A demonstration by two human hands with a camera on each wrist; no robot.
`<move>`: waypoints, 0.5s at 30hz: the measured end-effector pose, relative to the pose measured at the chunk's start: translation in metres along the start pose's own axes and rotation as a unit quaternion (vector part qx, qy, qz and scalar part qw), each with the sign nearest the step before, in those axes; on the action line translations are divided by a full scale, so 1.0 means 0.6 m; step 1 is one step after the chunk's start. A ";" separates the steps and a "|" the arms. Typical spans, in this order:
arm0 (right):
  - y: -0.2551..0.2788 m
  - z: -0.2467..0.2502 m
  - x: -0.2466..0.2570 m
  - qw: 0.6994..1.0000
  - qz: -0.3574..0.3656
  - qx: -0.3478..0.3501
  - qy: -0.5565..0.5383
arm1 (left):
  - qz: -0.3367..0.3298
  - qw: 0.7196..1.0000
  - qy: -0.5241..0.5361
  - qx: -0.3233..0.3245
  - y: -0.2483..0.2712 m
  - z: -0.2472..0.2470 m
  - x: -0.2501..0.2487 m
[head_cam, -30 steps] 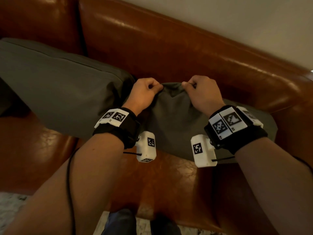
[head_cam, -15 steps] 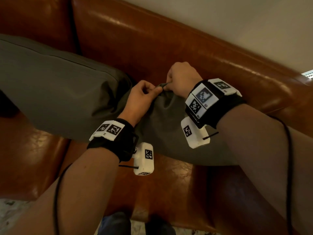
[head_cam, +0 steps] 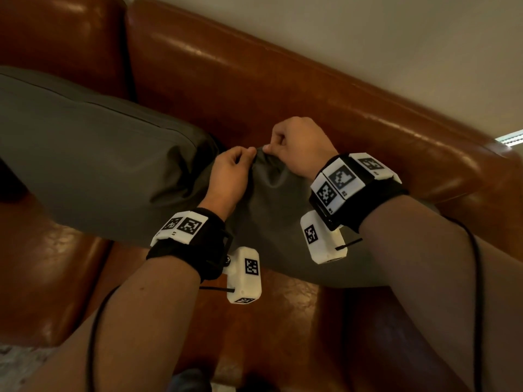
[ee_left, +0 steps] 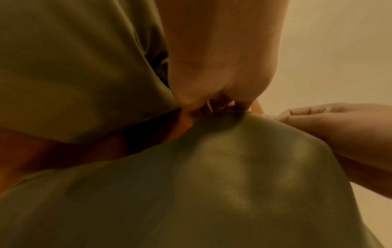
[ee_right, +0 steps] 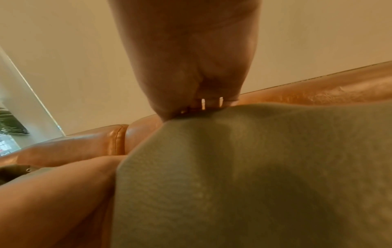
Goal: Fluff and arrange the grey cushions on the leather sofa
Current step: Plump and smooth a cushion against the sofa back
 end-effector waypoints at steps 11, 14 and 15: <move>-0.004 -0.019 -0.008 1.000 0.024 0.001 -0.018 | -0.011 1.000 0.024 -0.002 0.001 0.006 0.018; -0.003 -0.020 -0.010 0.999 0.023 -0.024 -0.016 | -0.008 0.999 0.036 0.008 0.004 0.002 0.015; -0.003 -0.019 -0.012 0.999 0.018 -0.030 -0.013 | -0.005 0.999 0.039 0.019 0.007 0.000 0.011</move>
Point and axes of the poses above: each hand's wrist, its own y-axis away from the middle knuckle, its own z-axis out of the back of the hand, x = y × z, the point moved 4 cm from there along -y, towards the middle knuckle, and after that the axes turned 6 degrees about z, right-handed, at the moved point
